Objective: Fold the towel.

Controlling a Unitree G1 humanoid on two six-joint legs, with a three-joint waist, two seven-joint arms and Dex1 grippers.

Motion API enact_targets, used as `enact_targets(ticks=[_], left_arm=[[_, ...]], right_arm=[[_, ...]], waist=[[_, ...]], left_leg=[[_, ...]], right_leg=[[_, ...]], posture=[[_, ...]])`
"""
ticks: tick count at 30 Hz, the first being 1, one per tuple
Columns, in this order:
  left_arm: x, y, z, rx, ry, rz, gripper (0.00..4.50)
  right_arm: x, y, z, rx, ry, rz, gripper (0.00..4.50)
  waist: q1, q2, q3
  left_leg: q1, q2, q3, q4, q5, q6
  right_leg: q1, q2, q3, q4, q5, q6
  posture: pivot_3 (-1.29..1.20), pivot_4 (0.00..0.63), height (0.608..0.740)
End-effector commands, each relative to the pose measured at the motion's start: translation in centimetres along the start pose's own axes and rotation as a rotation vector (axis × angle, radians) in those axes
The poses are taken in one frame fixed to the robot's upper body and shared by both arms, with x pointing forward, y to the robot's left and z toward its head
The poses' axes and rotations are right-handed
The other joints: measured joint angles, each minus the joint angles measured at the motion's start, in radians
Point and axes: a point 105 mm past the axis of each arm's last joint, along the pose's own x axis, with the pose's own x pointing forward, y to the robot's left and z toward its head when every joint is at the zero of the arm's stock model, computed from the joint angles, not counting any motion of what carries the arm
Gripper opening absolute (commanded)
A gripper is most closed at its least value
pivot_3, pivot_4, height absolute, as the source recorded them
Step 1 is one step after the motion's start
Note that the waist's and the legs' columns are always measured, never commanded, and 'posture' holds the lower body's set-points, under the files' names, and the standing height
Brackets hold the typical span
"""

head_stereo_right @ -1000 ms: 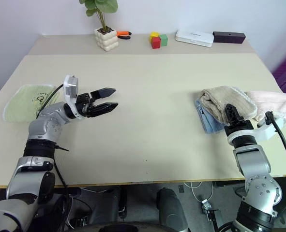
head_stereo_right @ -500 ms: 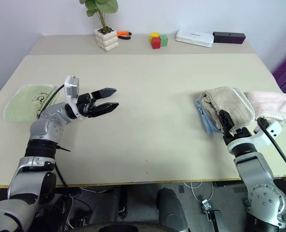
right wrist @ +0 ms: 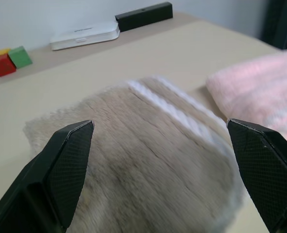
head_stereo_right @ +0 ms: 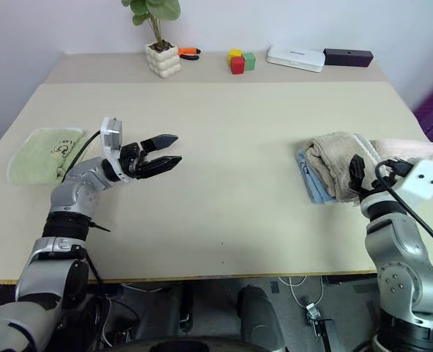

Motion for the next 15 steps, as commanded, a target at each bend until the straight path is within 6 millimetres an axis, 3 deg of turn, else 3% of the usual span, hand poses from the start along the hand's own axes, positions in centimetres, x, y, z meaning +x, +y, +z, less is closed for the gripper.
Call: enact_targets(ticks=[1,4,5,7,9,12,15], left_arm=[[-0.8,-0.3,1.4,0.063,-0.019,0.024,4.5],[-1.4,-0.8,1.8,0.086,-0.015,0.054,4.5],[-2.5,-1.0,2.0,0.096,-0.008,0.078,4.5],[-3.6,-1.4,2.3,0.108,0.006,0.111,4.5],[-4.1,-1.8,2.4,0.115,0.017,0.129,4.5],[-6.5,-3.2,2.4,0.108,0.045,0.17,4.5],[-6.8,-4.4,1.7,0.092,0.071,0.184,4.5]], right_arm=[[1.2,3.9,3.4,-0.127,-0.133,0.164,4.45],[1.2,9.6,4.2,-0.122,-0.178,0.495,4.45],[0.0,12.7,3.7,-0.094,-0.156,0.697,4.45],[-1.8,15.6,3.0,-0.087,-0.132,0.946,4.45],[-2.5,16.3,2.7,-0.112,-0.129,1.048,4.45],[-3.6,18.0,1.8,-0.076,-0.078,1.244,4.45],[-5.3,18.0,0.2,-0.172,-0.023,1.411,4.45]], waist=[[-0.001,0.0,0.0],[-0.003,0.0,0.0],[-0.005,0.0,0.0],[-0.003,0.0,0.0],[0.004,0.0,0.0],[0.007,0.0,0.0],[0.011,0.0,0.0]], left_leg=[[0.0,0.0,0.0,0.0,0.0,0.0],[0.001,0.0,-0.001,-0.001,0.0,0.0],[0.001,0.001,0.0,-0.001,0.0,0.0],[0.001,0.001,-0.001,-0.002,0.0,0.0],[0.0,0.001,-0.001,-0.002,0.0,0.0],[-0.001,0.001,0.0,0.0,0.0,0.0],[0.001,0.0,-0.001,0.004,-0.002,0.003]], right_leg=[[0.0,0.0,0.0,0.0,0.0,0.0],[0.0,0.001,0.0,0.0,0.0,0.0],[0.0,0.001,0.0,0.0,0.0,0.0],[0.0,0.001,0.0,0.0,0.0,0.0],[0.0,0.002,0.0,-0.001,0.0,0.0],[0.001,0.0,-0.001,-0.001,0.0,0.0],[0.005,-0.001,-0.001,-0.001,0.0,0.0]], posture=[[0.0,0.15,0.735],[0.0,0.15,0.735],[0.0,0.15,0.735],[0.0,0.15,0.735],[0.0,0.15,0.735],[0.0,0.15,0.735],[0.0,0.15,0.735]])
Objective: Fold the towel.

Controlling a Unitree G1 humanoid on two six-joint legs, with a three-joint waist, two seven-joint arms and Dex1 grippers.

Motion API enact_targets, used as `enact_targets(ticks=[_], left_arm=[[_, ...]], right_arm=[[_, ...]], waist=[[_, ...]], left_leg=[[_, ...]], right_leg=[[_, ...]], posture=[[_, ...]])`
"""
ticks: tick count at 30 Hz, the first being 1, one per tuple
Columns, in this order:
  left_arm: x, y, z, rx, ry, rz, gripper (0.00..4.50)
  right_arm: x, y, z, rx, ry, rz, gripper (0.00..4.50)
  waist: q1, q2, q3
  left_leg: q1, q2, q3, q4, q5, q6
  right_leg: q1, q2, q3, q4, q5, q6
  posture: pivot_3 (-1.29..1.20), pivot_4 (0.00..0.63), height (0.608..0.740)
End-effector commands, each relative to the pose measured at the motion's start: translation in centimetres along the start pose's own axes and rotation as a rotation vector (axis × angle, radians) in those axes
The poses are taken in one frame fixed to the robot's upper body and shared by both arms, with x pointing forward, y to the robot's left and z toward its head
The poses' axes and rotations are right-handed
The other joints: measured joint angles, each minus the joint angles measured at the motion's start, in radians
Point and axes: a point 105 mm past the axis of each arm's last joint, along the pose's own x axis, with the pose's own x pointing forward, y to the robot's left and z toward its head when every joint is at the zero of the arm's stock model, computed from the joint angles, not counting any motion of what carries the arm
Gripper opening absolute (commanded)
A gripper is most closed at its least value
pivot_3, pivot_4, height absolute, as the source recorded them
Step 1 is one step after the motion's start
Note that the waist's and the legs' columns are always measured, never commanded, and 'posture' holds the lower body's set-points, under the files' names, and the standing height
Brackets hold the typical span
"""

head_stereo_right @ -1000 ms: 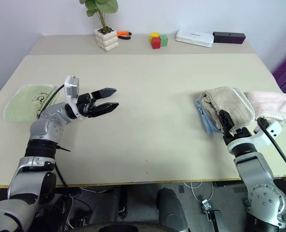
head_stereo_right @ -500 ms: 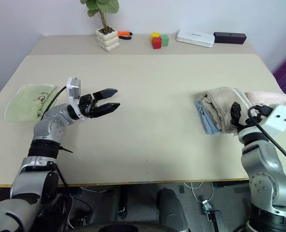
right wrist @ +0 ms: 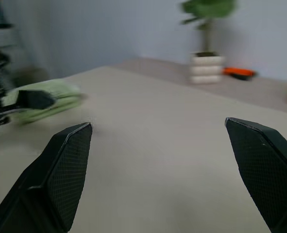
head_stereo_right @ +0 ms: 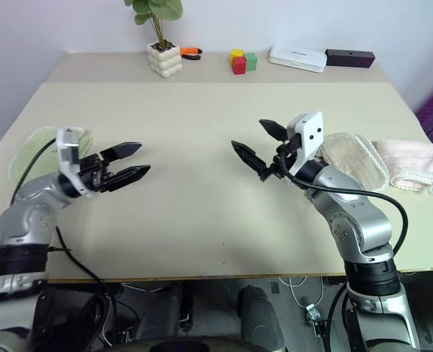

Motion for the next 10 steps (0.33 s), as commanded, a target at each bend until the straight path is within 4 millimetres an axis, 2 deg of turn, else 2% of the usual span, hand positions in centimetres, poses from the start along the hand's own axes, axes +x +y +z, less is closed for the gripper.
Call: enact_targets(ticks=[1,5,8,10], left_arm=[[-0.1,-1.4,0.9,0.033,-0.013,-0.016,4.5],[-1.4,-1.6,0.2,0.046,0.03,0.009,4.5],[-1.3,-1.6,0.0,0.043,0.021,0.025,4.5],[-0.8,-1.5,-0.3,0.044,0.013,0.028,4.5]], right_arm=[[-0.5,2.0,-0.4,-0.05,0.048,0.197,4.45],[-0.5,2.2,-0.8,-0.018,0.083,0.252,4.45],[-0.8,1.4,-0.9,-0.032,0.101,0.22,4.45],[-0.9,1.5,-0.6,-0.049,0.108,0.214,4.45]], waist=[[0.006,0.0,0.0],[0.009,0.0,0.0],[0.013,0.0,0.0],[0.016,0.0,0.0]], left_leg=[[0.0,0.0,-0.001,0.001,0.0,0.0],[0.0,0.0,-0.001,0.002,0.0,0.0],[0.0,0.0,-0.001,0.003,0.0,0.0],[0.0,0.0,-0.001,0.003,0.0,0.0]], right_leg=[[0.0,0.0,-0.001,0.0,0.0,0.0],[0.001,0.0,-0.001,0.0,0.0,0.0],[0.001,0.0,-0.001,0.0,0.0,0.0],[0.001,0.0,-0.001,0.0,0.0,0.0]], posture=[[0.0,0.15,0.735],[0.0,0.15,0.735],[0.0,0.15,0.735],[0.0,0.15,0.735]])
